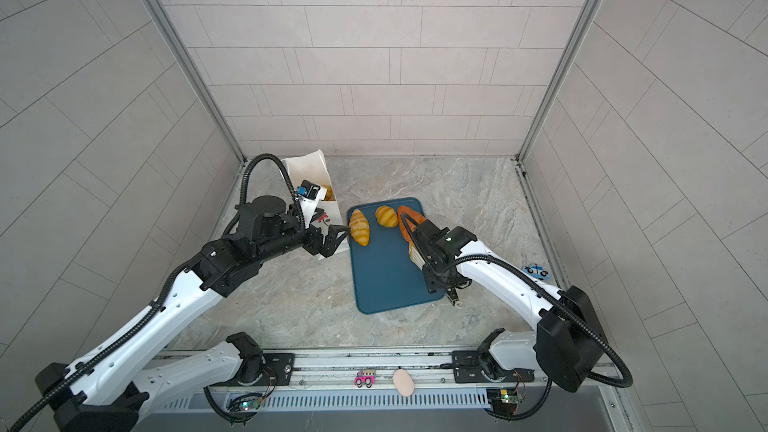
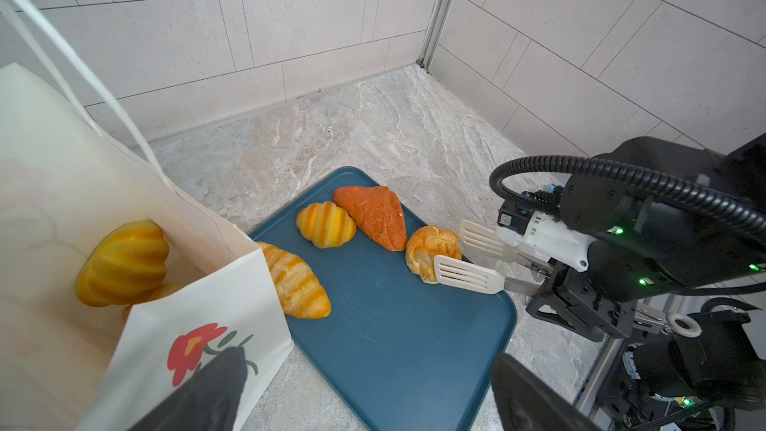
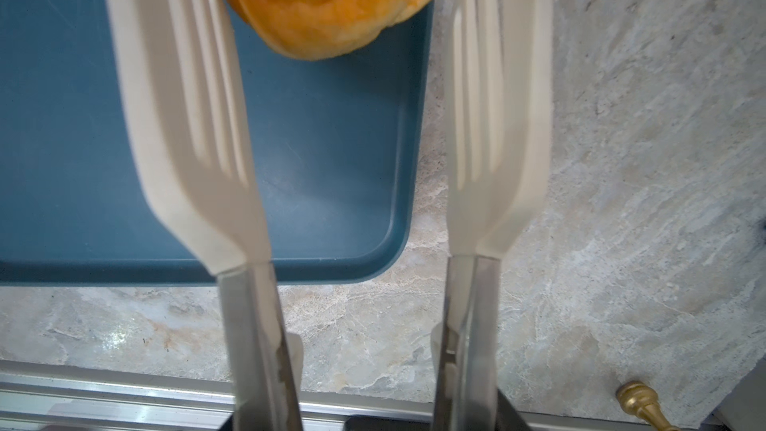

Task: Place the fake bread into the paper bag
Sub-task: 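Close the tongs on the knot-shaped bun with the right gripper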

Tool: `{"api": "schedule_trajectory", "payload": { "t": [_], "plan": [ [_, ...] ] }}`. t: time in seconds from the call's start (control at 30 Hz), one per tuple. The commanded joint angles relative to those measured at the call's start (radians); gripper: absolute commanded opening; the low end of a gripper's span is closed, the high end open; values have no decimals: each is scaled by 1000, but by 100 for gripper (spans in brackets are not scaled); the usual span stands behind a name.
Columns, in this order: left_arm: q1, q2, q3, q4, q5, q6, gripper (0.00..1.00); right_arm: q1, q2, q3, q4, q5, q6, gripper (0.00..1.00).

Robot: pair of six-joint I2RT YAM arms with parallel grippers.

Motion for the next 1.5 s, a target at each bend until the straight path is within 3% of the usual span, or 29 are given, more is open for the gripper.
{"api": "schedule_trajectory", "payload": {
  "t": [0.0,1.0,1.17,1.47],
  "plan": [
    [-5,-15,15,-1,-10,16,100,-2,-34,43,-59,24,-22,60],
    [-4,-54,-20,-7,-48,12,100,2,244,221,-134,88,-163,61],
    [-5,-55,-20,-10,-58,16,100,3,268,230,-153,100,-172,59],
    [-3,-56,-26,-3,-71,21,100,6,244,245,-173,99,-171,43]
  ]
}}
